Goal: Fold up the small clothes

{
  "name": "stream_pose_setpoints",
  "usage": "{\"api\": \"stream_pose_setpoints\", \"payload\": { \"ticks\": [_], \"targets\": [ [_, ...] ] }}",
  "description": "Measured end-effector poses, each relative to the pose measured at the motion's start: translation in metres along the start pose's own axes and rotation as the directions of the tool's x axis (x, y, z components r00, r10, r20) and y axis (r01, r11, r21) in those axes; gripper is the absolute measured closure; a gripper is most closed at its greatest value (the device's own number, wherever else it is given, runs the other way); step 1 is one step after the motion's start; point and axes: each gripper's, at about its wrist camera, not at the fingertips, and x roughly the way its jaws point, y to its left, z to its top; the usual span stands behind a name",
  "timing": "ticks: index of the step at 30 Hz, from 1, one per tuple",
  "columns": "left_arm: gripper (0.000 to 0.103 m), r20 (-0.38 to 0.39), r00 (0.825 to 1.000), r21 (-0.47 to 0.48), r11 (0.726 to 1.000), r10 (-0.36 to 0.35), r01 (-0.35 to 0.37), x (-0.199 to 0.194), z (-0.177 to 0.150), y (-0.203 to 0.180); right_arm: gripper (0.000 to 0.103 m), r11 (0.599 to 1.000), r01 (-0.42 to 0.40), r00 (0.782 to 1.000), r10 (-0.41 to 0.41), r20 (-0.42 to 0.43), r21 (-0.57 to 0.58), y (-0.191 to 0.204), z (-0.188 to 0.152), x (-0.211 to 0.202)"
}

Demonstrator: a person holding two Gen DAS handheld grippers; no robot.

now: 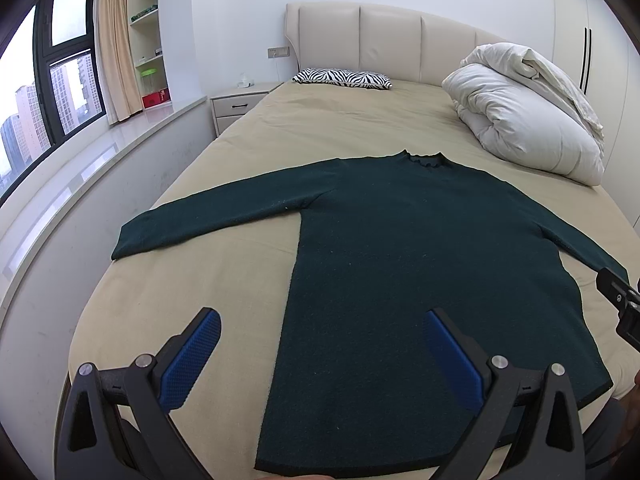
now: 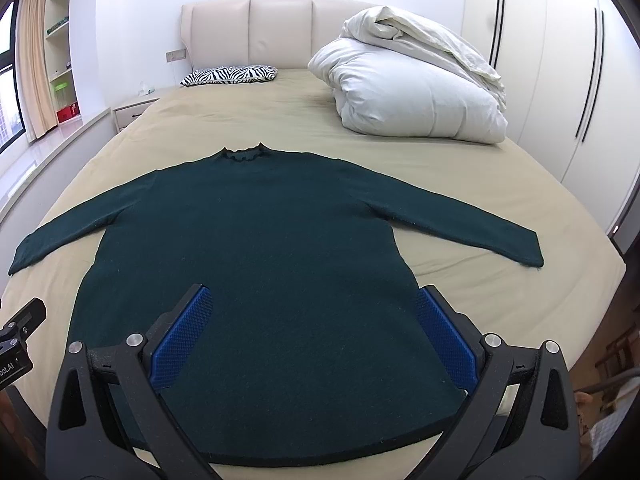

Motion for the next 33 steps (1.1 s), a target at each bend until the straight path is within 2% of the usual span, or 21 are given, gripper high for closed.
{"api": "stream_pose_setpoints", "payload": {
  "ticks": [33],
  "targets": [
    [0.0,0.0,1.0,0.001,1.0,0.0,0.0,0.0002,-0.0011,-0.0026,0.0,1.0,0.001,1.0,-0.001,-0.004,-0.002,0.0024,-0.0039,0.0025]
  ]
}}
